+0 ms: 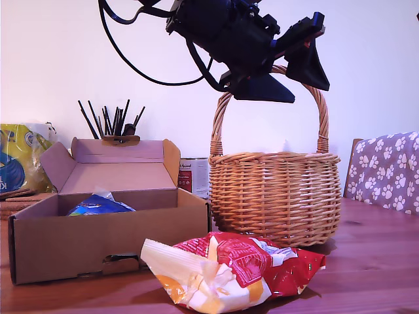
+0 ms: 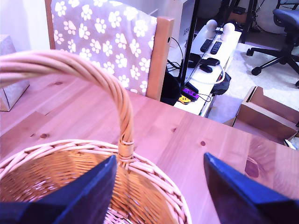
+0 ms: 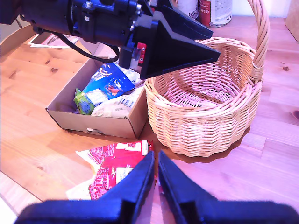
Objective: Move the bags of Easter eggs from the cardboard box on the left into the woven basket on the right side.
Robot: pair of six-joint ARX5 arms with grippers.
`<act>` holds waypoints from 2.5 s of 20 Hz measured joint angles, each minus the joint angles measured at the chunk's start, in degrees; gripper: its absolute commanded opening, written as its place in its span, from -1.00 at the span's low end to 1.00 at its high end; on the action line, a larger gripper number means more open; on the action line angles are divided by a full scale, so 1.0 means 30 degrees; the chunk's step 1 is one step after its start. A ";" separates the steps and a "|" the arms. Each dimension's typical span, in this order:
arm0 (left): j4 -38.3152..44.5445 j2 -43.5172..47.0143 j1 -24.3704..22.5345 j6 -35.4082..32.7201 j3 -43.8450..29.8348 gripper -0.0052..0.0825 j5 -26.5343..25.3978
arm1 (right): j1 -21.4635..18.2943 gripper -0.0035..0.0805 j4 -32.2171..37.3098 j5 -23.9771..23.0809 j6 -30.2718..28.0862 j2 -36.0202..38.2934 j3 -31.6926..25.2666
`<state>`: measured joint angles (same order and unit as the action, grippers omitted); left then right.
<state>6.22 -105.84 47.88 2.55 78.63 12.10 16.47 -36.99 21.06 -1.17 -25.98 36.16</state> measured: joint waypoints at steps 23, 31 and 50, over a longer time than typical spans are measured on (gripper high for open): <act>-0.9245 0.3504 -0.0117 -0.1668 0.0000 0.25 -0.0262 | 0.0168 -0.95 -0.1290 0.0860 0.0379 -0.0561 0.0022; -1.5985 0.5909 -0.0233 -0.2827 0.0000 -0.48 -0.2958 | 0.4692 -0.95 -0.3337 0.0685 -0.0525 -0.5442 0.3694; -1.1315 1.0520 -0.6484 -0.3723 -0.6768 -0.57 -0.1821 | 1.2560 0.65 -0.1778 -0.6280 -0.5304 -1.8520 0.5931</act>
<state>-27.73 -74.28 28.42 -8.62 58.33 6.63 54.15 -42.33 2.22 -17.08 -81.54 53.95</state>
